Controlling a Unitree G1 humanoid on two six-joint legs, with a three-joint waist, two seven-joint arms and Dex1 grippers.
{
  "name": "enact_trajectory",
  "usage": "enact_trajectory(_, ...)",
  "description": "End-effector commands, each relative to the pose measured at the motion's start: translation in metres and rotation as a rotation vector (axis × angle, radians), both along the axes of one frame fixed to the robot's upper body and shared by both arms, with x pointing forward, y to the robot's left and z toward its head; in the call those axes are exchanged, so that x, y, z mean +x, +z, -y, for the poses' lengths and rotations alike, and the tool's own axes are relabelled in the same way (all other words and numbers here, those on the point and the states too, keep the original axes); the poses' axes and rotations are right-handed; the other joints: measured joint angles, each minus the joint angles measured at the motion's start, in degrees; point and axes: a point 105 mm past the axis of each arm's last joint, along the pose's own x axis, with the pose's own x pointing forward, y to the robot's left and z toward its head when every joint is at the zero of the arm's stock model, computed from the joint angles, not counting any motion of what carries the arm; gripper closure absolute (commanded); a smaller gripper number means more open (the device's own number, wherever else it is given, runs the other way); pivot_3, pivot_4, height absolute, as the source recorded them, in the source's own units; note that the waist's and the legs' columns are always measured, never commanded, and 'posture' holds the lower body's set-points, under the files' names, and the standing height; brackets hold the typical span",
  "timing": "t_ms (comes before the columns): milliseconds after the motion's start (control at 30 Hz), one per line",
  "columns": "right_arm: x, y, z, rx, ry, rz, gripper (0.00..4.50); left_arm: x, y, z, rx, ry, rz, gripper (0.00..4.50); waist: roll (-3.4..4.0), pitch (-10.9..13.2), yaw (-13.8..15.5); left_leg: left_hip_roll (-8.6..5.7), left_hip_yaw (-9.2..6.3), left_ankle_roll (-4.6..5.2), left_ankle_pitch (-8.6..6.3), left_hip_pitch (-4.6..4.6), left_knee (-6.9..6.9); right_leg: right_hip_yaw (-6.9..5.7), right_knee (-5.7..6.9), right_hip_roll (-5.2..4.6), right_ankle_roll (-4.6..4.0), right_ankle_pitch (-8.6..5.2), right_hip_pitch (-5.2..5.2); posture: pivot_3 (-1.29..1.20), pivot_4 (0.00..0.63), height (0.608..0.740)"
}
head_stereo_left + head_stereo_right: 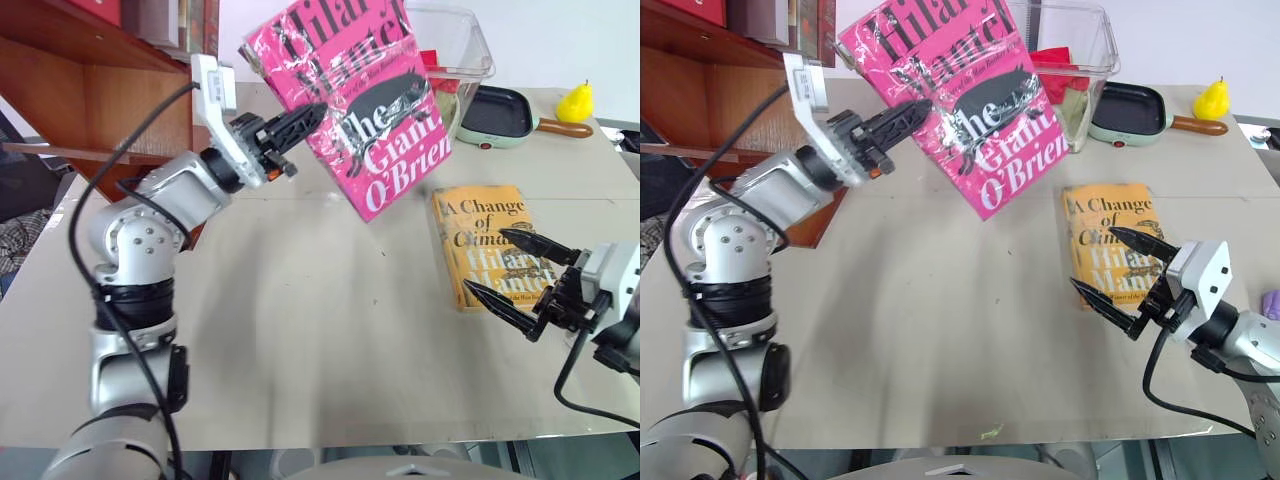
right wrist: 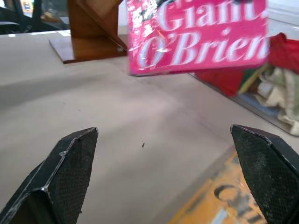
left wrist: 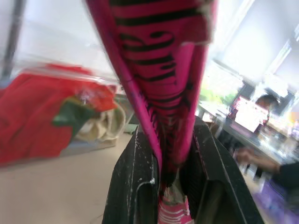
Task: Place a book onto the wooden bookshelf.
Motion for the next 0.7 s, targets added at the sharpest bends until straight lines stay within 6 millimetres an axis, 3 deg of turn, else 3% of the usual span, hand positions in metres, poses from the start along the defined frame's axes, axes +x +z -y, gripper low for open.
enact_trajectory(33, 0.005, 0.001, -0.005, -0.014, 0.047, 0.027, 0.0, -0.018, 0.043, -0.003, 0.228, 0.068, 0.4, 4.3, -0.02, 0.2, 0.0, 0.0, -0.01, 0.0, 0.0, -0.03, 0.0, 0.0, 0.0, 0.0, -0.08, -0.04, 0.0, 0.0, 0.15, 0.74)
enact_trajectory(167, 0.014, 0.001, -0.009, -0.004, 0.092, 0.038, 0.0, -0.039, 0.076, -0.005, 0.688, 0.166, 0.913, 4.3, -0.05, 0.4, 0.0, 0.02, -0.04, 0.09, -0.05, -0.09, 0.15, -0.01, 0.11, 0.04, -0.1, -0.04, -0.01, 0.0, 0.15, 0.74)
enact_trajectory(300, 0.027, 0.004, -0.009, -0.012, 0.128, 0.057, 0.0, -0.054, 0.101, -0.032, 0.965, 0.279, 1.129, 4.3, -0.02, 0.4, 0.0, 0.01, 0.09, 0.15, -0.08, -0.02, 0.19, 0.1, 0.1, 0.04, -0.09, -0.03, 0.02, 0.0, 0.15, 0.74)
enact_trajectory(367, 0.034, 0.006, -0.009, -0.011, 0.145, 0.067, 0.0, -0.061, 0.097, -0.052, 1.077, 0.272, 1.099, 4.3, 0.1, 0.4, -0.4, 0.05, 0.22, 0.22, -0.12, 0.1, 0.18, 0.2, 0.18, 0.06, 0.11, 0.07, 0.03, 0.0, 0.15, 0.74)
enact_trajectory(533, 0.048, 0.007, -0.015, -0.014, 0.211, 0.08, 0.0, -0.085, 0.095, -0.123, 1.298, 0.309, 0.861, 4.3, 0.2, 0.6, -1.6, 0.24, 0.25, 0.24, -0.13, 0.16, 0.12, 0.16, 0.32, 0.19, 0.12, 0.07, -0.03, 0.0, 0.15, 0.74)
enact_trajectory(700, 0.053, 0.009, -0.022, -0.004, 0.254, 0.092, 0.0, -0.088, 0.106, -0.175, 1.436, 0.485, 0.722, 4.3, 0.18, 0.6, -1.3, 0.21, 0.28, 0.26, -0.15, 0.12, 0.19, 0.14, 0.31, 0.15, 0.14, 0.07, -0.01, 0.0, 0.15, 0.74)
